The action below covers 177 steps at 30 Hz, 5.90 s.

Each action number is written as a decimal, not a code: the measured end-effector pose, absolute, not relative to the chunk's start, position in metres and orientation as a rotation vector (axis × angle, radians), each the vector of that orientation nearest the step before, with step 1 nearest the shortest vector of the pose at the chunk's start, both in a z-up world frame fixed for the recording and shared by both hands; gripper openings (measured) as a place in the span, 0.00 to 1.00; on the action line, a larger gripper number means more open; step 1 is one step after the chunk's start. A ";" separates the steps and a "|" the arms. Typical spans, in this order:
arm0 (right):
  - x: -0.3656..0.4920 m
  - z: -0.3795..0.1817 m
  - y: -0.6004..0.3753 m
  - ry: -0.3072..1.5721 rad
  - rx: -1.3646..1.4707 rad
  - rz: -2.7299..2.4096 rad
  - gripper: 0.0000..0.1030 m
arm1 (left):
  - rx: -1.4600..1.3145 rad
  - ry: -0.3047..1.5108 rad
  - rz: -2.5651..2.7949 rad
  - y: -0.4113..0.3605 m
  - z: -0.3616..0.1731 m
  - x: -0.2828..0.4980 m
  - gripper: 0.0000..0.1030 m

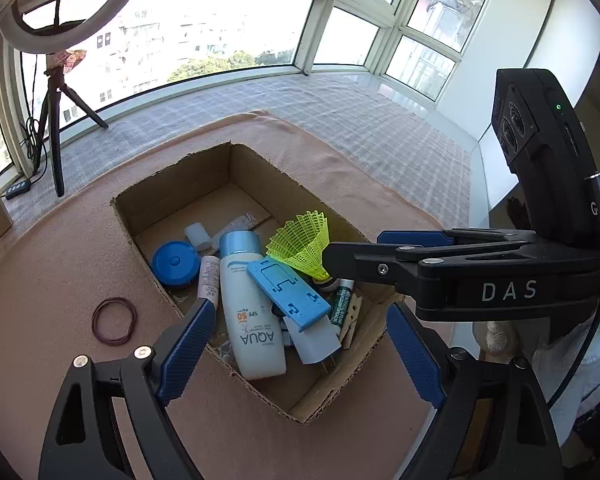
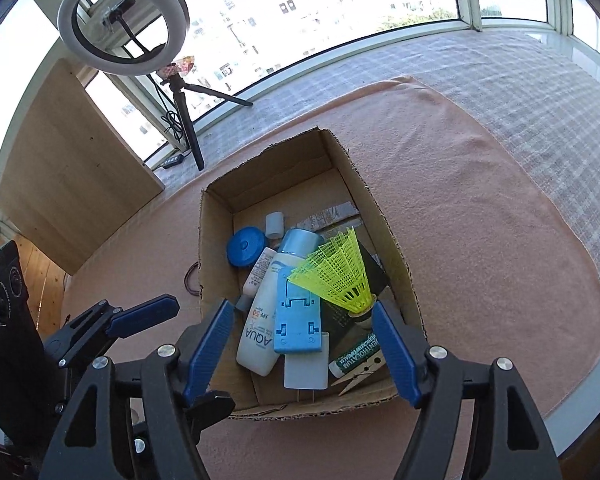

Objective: Organize objects
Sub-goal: 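Carry the shuttlecock into the box and open the right gripper, then move both grippers toward the white star-patterned tissue pack, then close the left gripper on the tissue pack while the right gripper closes on it too, then lift the tissue pack with both grippers and carry it over the box, then lower the tissue pack into the box and open both grippers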

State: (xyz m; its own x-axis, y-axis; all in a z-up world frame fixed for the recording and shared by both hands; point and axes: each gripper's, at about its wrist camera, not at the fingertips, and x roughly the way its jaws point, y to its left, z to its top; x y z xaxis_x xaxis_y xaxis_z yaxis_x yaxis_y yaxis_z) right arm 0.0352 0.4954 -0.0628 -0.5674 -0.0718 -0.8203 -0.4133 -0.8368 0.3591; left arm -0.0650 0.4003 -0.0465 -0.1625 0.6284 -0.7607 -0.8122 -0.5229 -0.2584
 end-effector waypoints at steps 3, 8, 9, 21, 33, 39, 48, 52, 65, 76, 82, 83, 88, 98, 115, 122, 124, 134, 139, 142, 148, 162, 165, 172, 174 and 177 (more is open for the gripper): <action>0.031 -0.062 0.488 0.791 -1.346 2.504 0.67 | -1.071 0.255 1.868 0.386 -0.043 -0.067 0.87; 0.021 -0.060 0.469 0.783 -1.361 2.536 0.67 | -1.083 0.248 1.939 0.350 -0.039 -0.073 0.87; 0.018 -0.059 0.463 0.781 -1.366 2.543 0.67 | -1.087 0.242 1.956 0.340 -0.038 -0.075 0.87; -0.023 -0.065 0.375 0.712 -1.467 2.676 0.67 | -1.213 0.153 2.184 0.185 -0.045 -0.106 0.87; -0.062 -0.073 0.285 0.655 -1.536 2.791 0.67 | -1.344 0.055 2.392 0.019 -0.059 -0.133 0.87; -0.082 -0.078 0.247 0.661 -1.595 2.811 0.67 | -1.405 0.021 2.448 -0.046 -0.068 -0.147 0.87; -0.112 -0.091 0.181 0.658 -1.764 2.833 0.67 | -1.468 -0.011 2.465 -0.117 -0.088 -0.160 0.87; -0.126 -0.095 0.144 0.650 -1.825 2.855 0.67 | -1.488 -0.031 2.443 -0.136 -0.097 -0.166 0.87; -0.175 -0.130 0.054 0.784 -2.061 2.778 0.67 | -1.520 -0.039 2.323 -0.153 -0.125 -0.188 0.77; -0.194 -0.153 0.019 0.791 -2.193 2.724 0.54 | -1.525 -0.045 2.255 -0.146 -0.141 -0.191 0.55; -0.197 -0.163 0.009 0.756 -2.256 2.696 0.38 | -1.512 -0.094 2.258 -0.145 -0.143 -0.191 0.48; -0.197 -0.164 0.009 0.768 -2.261 2.695 0.37 | -1.510 -0.099 2.259 -0.144 -0.142 -0.190 0.47; -0.195 -0.163 0.011 0.760 -2.263 2.697 0.33 | -1.503 -0.072 2.280 -0.135 -0.139 -0.185 0.42; -0.171 -0.143 0.041 0.747 -2.185 2.740 0.33 | -1.445 -0.044 2.311 -0.093 -0.116 -0.160 0.39; -0.094 -0.077 0.166 0.620 -1.830 2.831 0.33 | -1.247 0.084 2.240 0.068 -0.060 -0.111 0.38; -0.067 -0.059 0.239 0.637 -1.687 2.797 0.33 | -1.173 0.130 2.153 0.153 -0.049 -0.108 0.38; -0.061 -0.055 0.263 0.646 -1.667 2.796 0.33 | -1.153 0.142 2.130 0.177 -0.047 -0.107 0.38; -0.046 -0.043 0.362 0.667 -1.526 2.742 0.33 | -1.077 0.184 2.044 0.281 -0.040 -0.104 0.38; -0.042 -0.043 0.401 0.664 -1.496 2.715 0.33 | -1.063 0.196 2.019 0.326 -0.042 -0.108 0.38; -0.043 -0.044 0.423 0.660 -1.482 2.703 0.33 | -1.062 0.200 2.006 0.349 -0.044 -0.113 0.38; -0.050 -0.048 0.460 0.655 -1.476 2.680 0.33 | -1.073 0.203 1.981 0.391 -0.051 -0.126 0.38; -0.060 -0.054 0.496 0.657 -1.449 2.692 0.61 | -1.085 0.160 1.997 0.417 -0.055 -0.149 0.85; -0.059 -0.050 0.496 0.610 -1.426 2.690 0.64 | -1.095 0.175 2.018 0.413 -0.056 -0.152 0.85; -0.056 -0.047 0.496 0.617 -1.416 2.686 0.64 | -1.092 0.195 2.027 0.400 -0.057 -0.149 0.85; -0.053 -0.047 0.496 0.625 -1.413 2.683 0.64 | -1.096 0.194 2.034 0.393 -0.058 -0.149 0.84; -0.047 -0.046 0.495 0.637 -1.409 2.681 0.65 | -1.107 0.192 2.043 0.382 -0.060 -0.150 0.84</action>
State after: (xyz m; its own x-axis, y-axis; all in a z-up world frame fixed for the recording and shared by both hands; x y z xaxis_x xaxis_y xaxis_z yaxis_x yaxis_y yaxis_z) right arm -0.0468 0.4945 -0.0462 -0.5847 -0.1465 -0.7979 -0.2282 -0.9142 0.3350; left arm -0.1495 0.3820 -0.0597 -0.3090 0.5686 -0.7624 -0.7006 -0.6781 -0.2218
